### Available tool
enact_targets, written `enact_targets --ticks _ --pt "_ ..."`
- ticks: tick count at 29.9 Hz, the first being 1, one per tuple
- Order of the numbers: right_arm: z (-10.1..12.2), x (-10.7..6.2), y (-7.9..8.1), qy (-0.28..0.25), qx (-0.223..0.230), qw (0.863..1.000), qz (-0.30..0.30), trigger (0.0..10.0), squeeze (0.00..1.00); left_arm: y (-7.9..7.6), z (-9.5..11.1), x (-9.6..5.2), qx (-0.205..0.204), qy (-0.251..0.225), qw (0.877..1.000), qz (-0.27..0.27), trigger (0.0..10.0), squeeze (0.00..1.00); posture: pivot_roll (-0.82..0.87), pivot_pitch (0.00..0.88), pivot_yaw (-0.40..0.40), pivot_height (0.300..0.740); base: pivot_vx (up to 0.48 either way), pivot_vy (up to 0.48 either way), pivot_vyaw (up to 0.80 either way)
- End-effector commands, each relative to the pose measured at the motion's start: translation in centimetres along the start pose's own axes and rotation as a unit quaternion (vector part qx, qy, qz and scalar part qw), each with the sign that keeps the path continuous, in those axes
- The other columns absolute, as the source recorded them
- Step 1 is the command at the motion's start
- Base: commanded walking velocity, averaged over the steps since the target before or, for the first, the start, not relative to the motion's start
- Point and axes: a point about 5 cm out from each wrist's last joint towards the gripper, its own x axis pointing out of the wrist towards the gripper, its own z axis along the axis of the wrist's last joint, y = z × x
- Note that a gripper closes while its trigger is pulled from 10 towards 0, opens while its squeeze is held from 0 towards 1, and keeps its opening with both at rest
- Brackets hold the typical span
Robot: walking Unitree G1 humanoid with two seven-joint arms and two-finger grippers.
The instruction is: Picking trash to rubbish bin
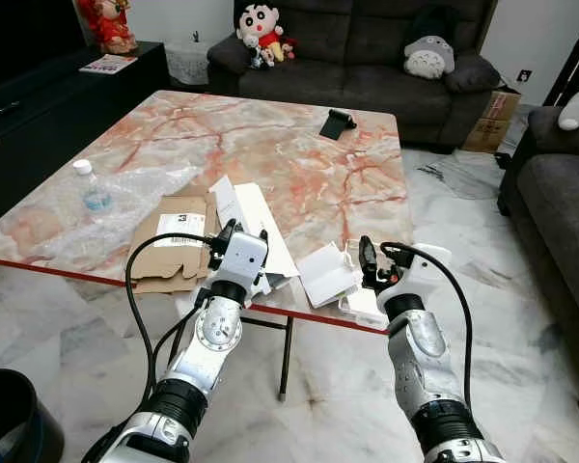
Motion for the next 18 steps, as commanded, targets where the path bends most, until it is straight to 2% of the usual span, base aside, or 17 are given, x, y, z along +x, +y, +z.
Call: enact_targets --ticks 1,3,8,11,12,13,18 --pt "0.0 -0.1 0.0 0.014 0.001 1.000 -0.003 10.0 1.00 -0.3 0.0 -0.1 0.003 0.001 1.000 -0.009 10.0 0.00 0.05 0.000 -0.058 0.740 0.000 0.000 0.00" --pt "-0.9 -0.6 0.3 0.052 0.013 0.999 0.006 10.0 1.00 -0.3 0.0 -0.1 0.001 0.002 1.000 -0.011 10.0 0.00 0.04 0.000 -0.062 0.740 0.000 0.000 0.00" --pt "-1.4 -0.9 0.7 0.078 0.046 0.996 0.001 10.0 1.00 -0.5 -0.1 -0.1 -0.001 0.004 1.000 -0.013 10.0 0.00 0.04 0.000 -0.062 0.740 0.000 0.000 0.00" --pt "-1.7 -0.9 1.2 0.101 0.087 0.991 -0.001 10.0 1.00 -0.5 -0.1 -0.1 -0.002 0.005 1.000 -0.016 10.0 0.00 0.04 0.000 -0.062 0.740 0.000 0.000 0.00" --pt "-1.8 -0.9 1.4 0.109 0.099 0.989 0.002 10.0 0.14 -0.6 -0.1 -0.1 -0.002 0.004 1.000 -0.017 10.0 0.00 0.04 0.000 -0.063 0.740 0.000 0.000 0.00" --pt "-1.7 -0.9 1.5 0.110 0.106 0.988 0.001 10.0 0.00 -0.6 -0.1 -0.1 -0.002 0.004 1.000 -0.017 10.0 0.00 0.04 0.000 -0.063 0.740 0.000 0.000 0.00" --pt "-1.0 -0.7 1.7 0.104 0.173 0.979 -0.009 10.0 0.00 -0.4 -0.1 -0.2 -0.003 0.005 1.000 -0.015 10.0 0.00 0.04 0.000 -0.063 0.740 0.000 0.000 0.00"
